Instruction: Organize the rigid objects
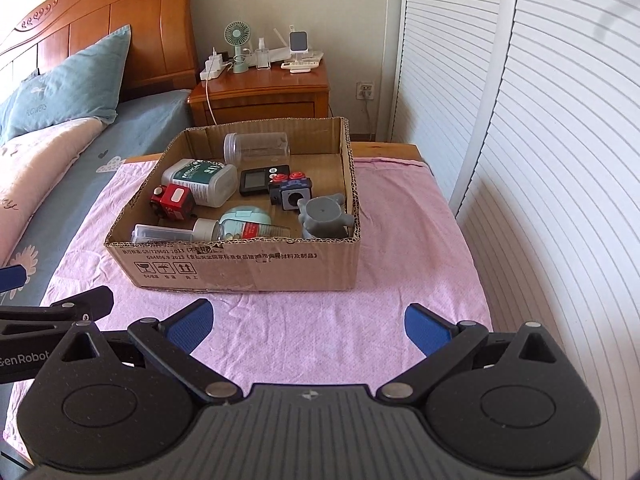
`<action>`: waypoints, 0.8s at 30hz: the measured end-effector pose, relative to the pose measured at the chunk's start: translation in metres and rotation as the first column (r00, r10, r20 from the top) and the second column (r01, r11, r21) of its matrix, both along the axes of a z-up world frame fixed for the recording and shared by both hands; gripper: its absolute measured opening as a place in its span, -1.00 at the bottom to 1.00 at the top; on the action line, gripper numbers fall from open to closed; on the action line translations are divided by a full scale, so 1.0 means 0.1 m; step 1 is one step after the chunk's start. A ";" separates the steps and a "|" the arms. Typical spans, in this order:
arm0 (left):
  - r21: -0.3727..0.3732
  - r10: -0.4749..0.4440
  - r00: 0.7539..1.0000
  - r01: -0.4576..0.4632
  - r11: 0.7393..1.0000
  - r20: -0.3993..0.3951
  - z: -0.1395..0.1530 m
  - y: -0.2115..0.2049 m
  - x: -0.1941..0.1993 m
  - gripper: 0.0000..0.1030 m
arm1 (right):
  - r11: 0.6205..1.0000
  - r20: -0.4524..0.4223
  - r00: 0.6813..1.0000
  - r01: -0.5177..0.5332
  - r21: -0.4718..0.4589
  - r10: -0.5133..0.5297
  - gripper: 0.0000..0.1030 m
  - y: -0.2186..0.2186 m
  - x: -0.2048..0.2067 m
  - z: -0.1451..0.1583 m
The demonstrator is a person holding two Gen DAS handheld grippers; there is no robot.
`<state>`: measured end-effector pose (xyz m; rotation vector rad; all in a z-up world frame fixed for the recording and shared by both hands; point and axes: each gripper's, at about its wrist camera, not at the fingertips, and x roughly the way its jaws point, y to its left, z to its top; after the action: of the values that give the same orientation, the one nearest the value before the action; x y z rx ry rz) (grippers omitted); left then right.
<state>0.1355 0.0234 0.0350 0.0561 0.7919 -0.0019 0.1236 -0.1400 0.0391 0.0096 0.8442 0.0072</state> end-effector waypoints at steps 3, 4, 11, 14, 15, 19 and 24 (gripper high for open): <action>-0.003 0.000 1.000 0.000 1.000 0.001 0.01 0.00 0.01 0.99 | 1.000 0.004 1.000 0.002 0.006 -0.002 1.00 -0.01 -0.01 0.01; -0.003 0.001 1.000 -0.001 1.000 0.001 0.01 0.00 0.01 0.99 | 1.000 0.006 1.000 0.004 0.008 -0.004 1.00 -0.01 -0.01 0.01; -0.008 0.005 1.000 -0.005 1.000 0.005 0.04 0.00 0.02 0.99 | 1.000 0.013 1.000 0.003 0.015 -0.003 1.00 -0.03 -0.03 0.04; -0.011 0.006 1.000 -0.006 1.000 0.007 0.05 0.00 0.02 0.99 | 1.000 0.014 1.000 0.004 0.009 -0.004 1.00 -0.03 -0.02 0.04; -0.011 0.005 1.000 -0.005 1.000 0.007 0.05 0.00 0.02 0.99 | 1.000 0.012 1.000 0.003 0.007 -0.003 1.00 -0.02 -0.02 0.03; -0.010 0.003 1.000 -0.003 1.000 0.006 0.05 0.00 0.01 0.99 | 1.000 0.012 1.000 0.003 0.009 -0.003 1.00 -0.02 -0.03 0.03; -0.010 0.003 1.000 -0.003 1.000 0.007 0.05 0.00 0.01 0.99 | 1.000 0.014 1.000 0.001 0.008 -0.001 1.00 -0.02 -0.02 0.03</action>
<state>0.1368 0.0230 0.0401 0.0453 0.7850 -0.0030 0.1214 -0.1417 0.0423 0.0169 0.8301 0.0097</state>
